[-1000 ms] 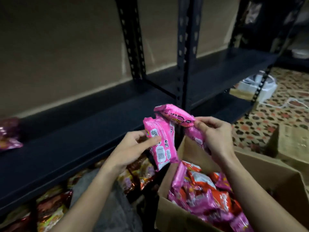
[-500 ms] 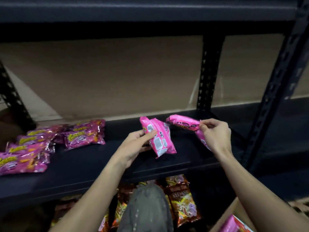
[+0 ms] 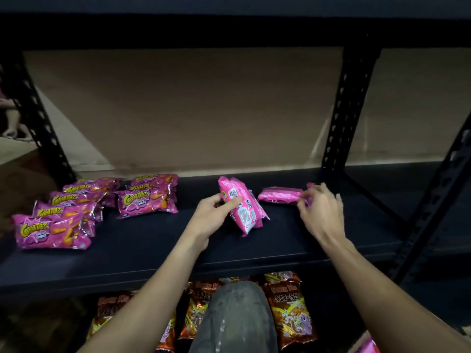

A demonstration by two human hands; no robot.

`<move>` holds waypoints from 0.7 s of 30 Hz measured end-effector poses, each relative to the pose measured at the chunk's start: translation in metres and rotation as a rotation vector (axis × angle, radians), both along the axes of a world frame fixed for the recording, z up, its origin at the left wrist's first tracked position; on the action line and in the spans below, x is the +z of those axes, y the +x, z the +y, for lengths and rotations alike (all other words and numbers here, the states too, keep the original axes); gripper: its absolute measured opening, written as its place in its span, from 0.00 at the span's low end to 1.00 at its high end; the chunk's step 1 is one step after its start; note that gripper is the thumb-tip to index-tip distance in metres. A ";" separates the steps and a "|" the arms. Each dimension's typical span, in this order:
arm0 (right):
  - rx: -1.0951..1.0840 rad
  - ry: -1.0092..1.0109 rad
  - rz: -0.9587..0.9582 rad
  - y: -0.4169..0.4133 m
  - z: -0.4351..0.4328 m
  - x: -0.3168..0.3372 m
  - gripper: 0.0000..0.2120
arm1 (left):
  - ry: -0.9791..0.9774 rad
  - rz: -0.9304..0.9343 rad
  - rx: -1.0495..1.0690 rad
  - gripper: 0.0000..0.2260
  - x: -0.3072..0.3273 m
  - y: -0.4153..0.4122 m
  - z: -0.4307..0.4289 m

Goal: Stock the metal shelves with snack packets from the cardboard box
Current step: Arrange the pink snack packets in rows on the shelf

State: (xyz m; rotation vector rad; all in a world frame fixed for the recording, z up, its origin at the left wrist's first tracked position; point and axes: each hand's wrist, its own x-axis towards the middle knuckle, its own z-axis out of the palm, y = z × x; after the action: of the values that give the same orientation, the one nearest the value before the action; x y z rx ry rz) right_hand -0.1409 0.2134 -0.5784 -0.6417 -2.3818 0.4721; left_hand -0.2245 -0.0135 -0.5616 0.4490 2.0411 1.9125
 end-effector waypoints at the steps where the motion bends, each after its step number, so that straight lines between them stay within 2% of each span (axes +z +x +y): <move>1: 0.021 0.040 -0.065 0.000 0.000 -0.001 0.12 | 0.034 0.026 0.036 0.09 0.000 -0.001 -0.002; 5: 0.109 0.080 -0.200 0.008 0.000 0.006 0.27 | 0.118 0.185 0.097 0.11 0.007 -0.004 -0.007; 7: 0.138 0.019 -0.203 0.012 -0.003 0.017 0.30 | 0.141 0.267 0.119 0.14 0.012 -0.001 -0.008; 10: 0.243 -0.284 -0.022 0.023 -0.015 0.044 0.22 | 0.098 0.385 0.083 0.18 0.020 0.007 -0.012; 12: 0.395 -0.481 0.085 0.031 -0.030 0.063 0.15 | -0.029 0.419 0.000 0.21 0.026 0.015 -0.015; 14: 0.542 -0.598 0.113 0.036 -0.049 0.076 0.15 | -0.210 0.502 -0.069 0.25 0.028 0.024 -0.015; 17: 0.640 -0.675 0.036 0.034 -0.069 0.077 0.19 | -0.400 0.658 -0.095 0.33 0.027 0.034 -0.011; 21: 0.650 -0.709 0.028 0.026 -0.075 0.060 0.08 | -0.514 0.772 -0.121 0.38 0.025 0.033 -0.015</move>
State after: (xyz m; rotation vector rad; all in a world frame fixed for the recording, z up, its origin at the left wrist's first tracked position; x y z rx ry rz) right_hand -0.1152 0.1388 -0.5181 -0.1062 -2.3298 1.6276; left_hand -0.1912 -0.0289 -0.5367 1.2711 2.7546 1.1417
